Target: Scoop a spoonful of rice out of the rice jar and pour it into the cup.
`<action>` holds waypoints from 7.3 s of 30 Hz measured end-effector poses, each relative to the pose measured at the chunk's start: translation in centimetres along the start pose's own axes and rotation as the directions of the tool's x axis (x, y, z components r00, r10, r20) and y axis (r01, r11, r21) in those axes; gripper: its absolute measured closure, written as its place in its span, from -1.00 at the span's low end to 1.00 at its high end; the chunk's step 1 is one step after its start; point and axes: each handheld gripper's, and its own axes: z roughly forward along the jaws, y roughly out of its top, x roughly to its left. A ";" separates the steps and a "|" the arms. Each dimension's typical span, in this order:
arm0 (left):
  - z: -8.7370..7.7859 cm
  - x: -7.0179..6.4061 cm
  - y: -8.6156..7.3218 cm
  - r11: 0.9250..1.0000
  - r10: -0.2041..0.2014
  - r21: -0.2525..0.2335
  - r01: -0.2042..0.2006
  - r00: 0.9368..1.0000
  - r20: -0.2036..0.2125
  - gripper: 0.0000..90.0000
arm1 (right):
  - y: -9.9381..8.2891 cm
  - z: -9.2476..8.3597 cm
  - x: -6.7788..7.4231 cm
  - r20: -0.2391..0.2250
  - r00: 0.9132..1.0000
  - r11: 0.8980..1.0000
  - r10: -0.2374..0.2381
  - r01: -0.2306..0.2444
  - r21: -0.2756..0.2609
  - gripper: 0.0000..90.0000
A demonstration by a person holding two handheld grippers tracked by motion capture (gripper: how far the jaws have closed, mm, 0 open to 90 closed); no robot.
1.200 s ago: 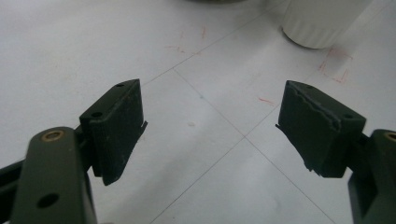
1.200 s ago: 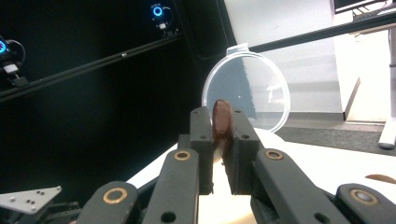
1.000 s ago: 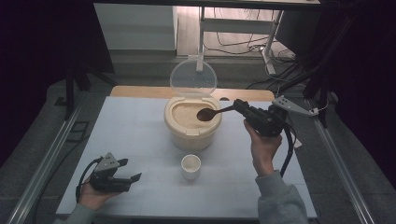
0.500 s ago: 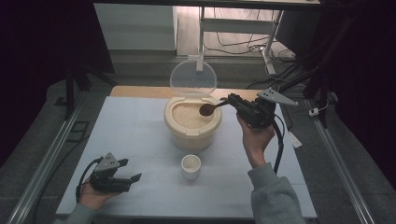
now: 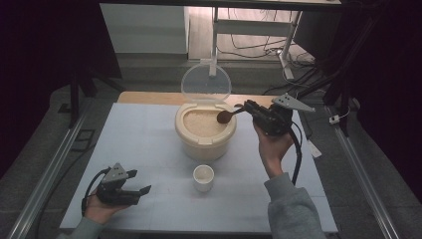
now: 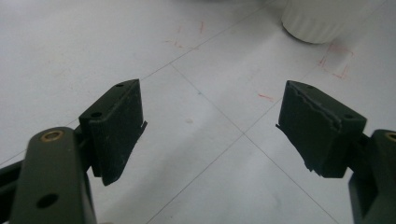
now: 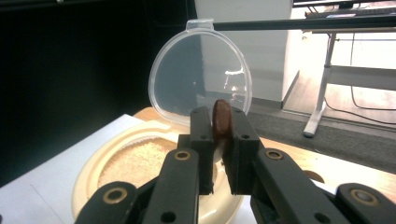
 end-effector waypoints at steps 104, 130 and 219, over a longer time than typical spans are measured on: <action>0.5 -0.3 0.3 1.000 0.025 0.017 -0.025 1.000 -0.010 -0.51 | -4.6 -1.0 -5.5 -0.201 0.657 0.684 0.726 -0.720 0.116 0.84; 0.6 -0.2 0.4 0.999 0.028 0.022 -0.028 1.000 -0.012 -0.52 | -7.0 -4.0 -3.7 -0.273 0.651 0.705 0.709 -0.660 0.259 0.84; 0.7 -0.1 0.4 0.999 0.025 0.022 -0.024 1.000 -0.018 -0.52 | -5.9 -8.6 -2.2 -0.290 0.904 0.938 0.314 -0.247 0.244 0.83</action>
